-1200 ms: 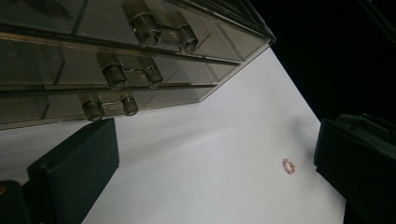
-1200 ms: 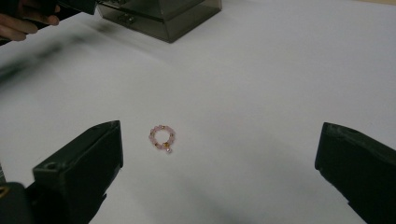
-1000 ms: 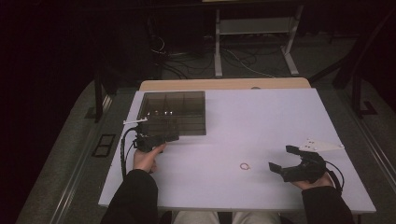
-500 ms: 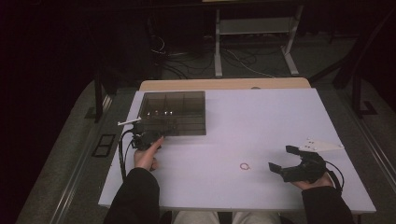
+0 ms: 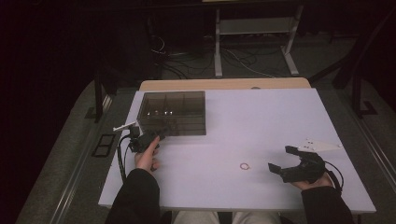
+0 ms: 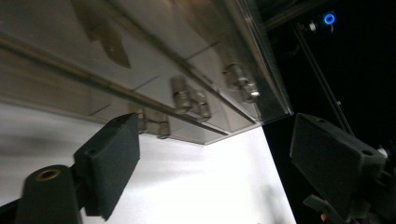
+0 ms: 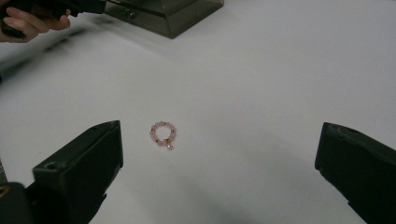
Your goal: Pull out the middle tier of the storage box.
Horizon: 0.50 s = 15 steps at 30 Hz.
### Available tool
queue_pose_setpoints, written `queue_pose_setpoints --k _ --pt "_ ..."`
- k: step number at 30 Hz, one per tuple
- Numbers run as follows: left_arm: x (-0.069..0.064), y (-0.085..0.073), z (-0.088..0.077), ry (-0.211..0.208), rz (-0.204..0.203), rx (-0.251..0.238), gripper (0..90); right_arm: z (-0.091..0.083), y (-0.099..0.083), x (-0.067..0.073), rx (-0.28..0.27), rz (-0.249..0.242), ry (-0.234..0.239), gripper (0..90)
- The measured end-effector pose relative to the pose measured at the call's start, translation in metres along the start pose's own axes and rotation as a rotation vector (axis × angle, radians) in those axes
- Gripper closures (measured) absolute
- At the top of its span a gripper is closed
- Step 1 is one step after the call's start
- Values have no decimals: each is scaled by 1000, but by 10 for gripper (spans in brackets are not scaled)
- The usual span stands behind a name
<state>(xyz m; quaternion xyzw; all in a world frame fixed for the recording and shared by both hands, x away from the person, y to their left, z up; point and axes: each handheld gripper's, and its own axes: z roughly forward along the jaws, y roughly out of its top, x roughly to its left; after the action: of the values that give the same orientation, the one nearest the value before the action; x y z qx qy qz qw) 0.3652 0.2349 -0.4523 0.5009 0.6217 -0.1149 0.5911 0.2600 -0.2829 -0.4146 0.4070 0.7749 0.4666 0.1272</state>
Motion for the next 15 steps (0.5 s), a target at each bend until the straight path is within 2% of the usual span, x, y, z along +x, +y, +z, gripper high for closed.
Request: queue_pose_setpoints --k 4,7,8,10,11,12,15 --pt "5 -3 -2 13 -39 -34 226 0 0 0 1 -1 1 4" --pt "8 -4 -4 26 -63 -57 295 0 0 0 4 0 1 4" --pt "10 -5 -5 40 -84 -74 341 1 0 0 5 -2 2 4" --pt "11 -6 -5 48 -91 -88 360 1 0 0 7 -4 2 4" --pt "11 -6 -6 56 -97 -101 414 1 0 0 9 -4 2 4" --pt "11 -6 -6 65 -99 -108 414 1 0 0 9 -4 2 4" --pt "11 -7 -6 61 -105 -124 462 1 0 0 10 -7 3 4"
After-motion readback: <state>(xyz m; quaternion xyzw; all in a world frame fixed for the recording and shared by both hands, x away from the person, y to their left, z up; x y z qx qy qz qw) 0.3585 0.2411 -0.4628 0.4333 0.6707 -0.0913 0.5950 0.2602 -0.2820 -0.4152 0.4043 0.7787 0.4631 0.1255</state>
